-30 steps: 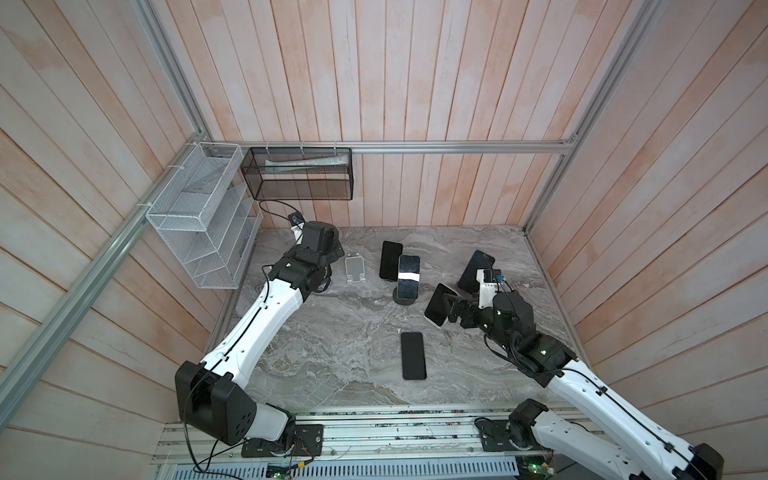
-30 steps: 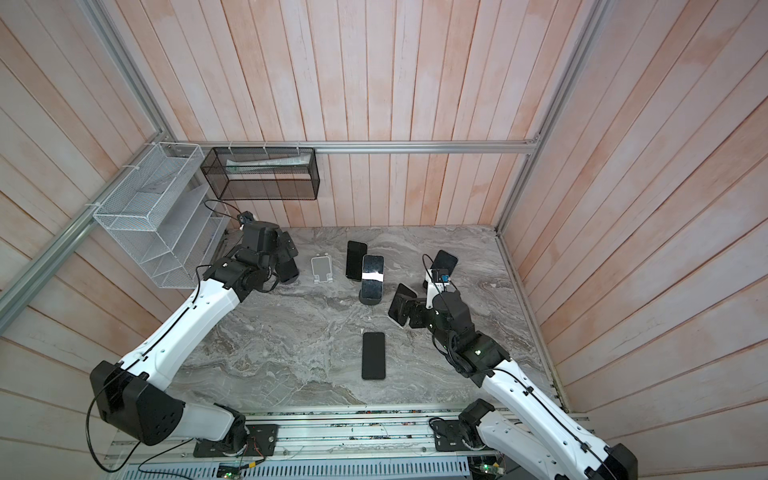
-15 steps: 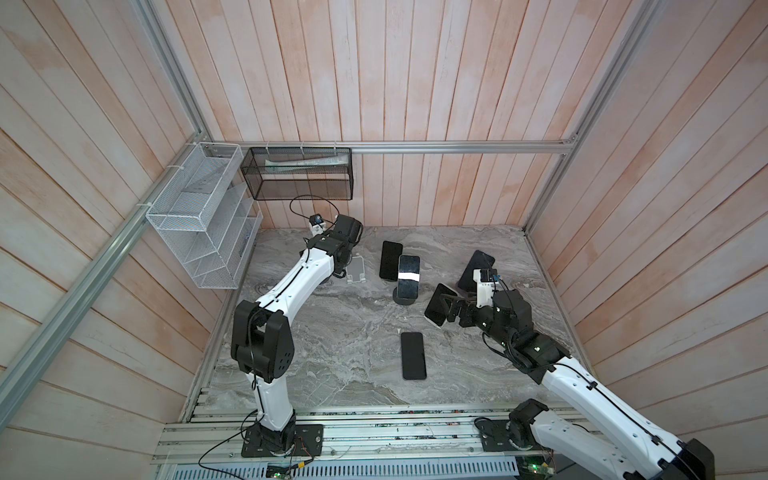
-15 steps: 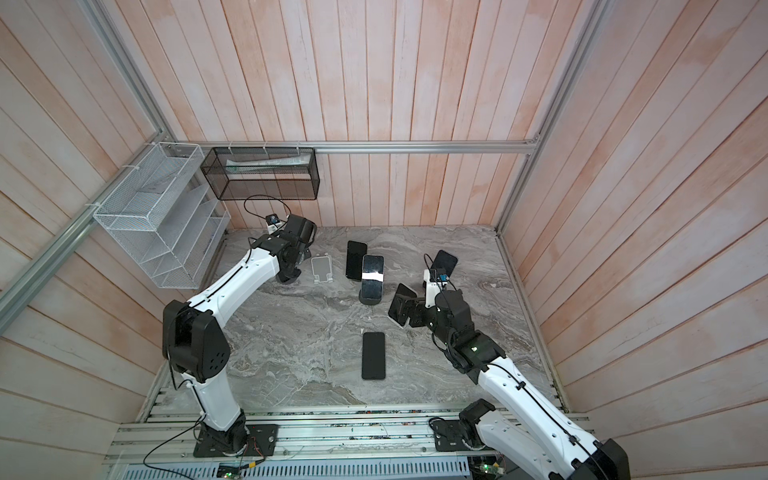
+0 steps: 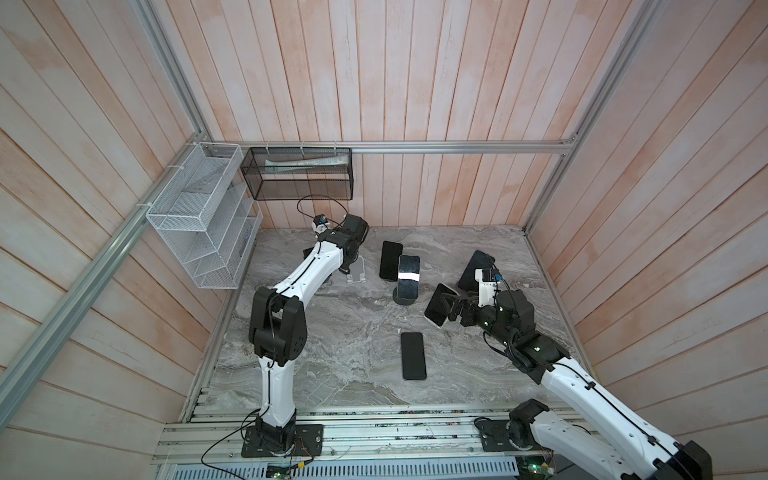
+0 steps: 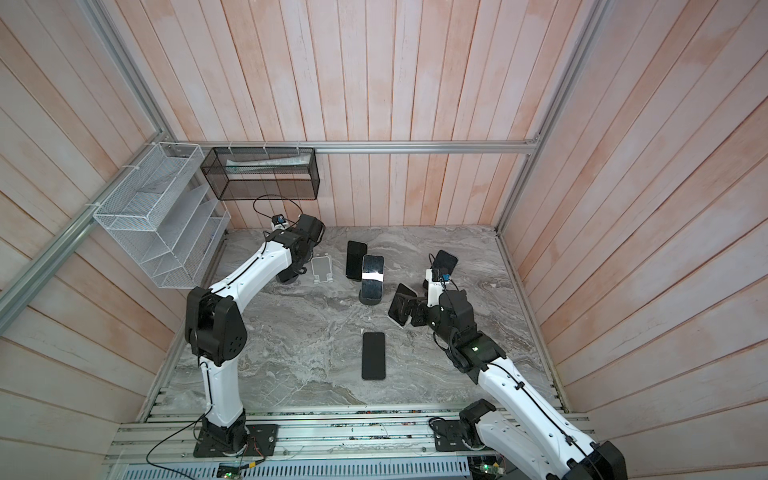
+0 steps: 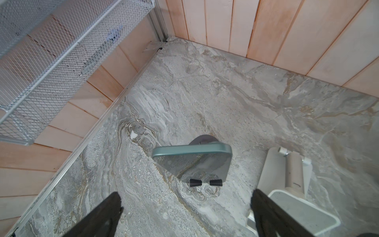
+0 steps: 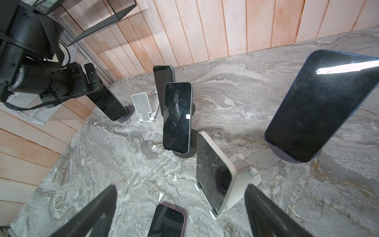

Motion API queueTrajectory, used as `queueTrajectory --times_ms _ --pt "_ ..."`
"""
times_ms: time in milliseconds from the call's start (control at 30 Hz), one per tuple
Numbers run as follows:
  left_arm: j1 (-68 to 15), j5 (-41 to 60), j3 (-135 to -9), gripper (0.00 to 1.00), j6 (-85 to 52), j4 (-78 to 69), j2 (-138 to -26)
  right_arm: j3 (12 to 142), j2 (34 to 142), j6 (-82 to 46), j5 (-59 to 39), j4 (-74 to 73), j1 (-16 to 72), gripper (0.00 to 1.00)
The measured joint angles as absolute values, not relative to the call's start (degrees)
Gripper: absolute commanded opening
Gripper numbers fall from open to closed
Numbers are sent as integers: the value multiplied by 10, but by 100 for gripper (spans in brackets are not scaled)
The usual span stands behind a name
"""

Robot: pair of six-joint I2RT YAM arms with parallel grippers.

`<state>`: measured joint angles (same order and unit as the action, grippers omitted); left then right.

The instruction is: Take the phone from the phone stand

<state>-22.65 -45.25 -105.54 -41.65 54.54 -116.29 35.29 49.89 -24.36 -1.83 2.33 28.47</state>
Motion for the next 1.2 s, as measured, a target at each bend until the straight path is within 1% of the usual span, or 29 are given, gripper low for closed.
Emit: queueTrajectory --times_ms 500,1200 --pt "-216 -466 -1055 100 -430 545 -1171 346 494 -243 -19 19 276 98" --pt "-206 -456 -1055 100 -428 513 -1200 344 491 -244 -30 16 269 98"
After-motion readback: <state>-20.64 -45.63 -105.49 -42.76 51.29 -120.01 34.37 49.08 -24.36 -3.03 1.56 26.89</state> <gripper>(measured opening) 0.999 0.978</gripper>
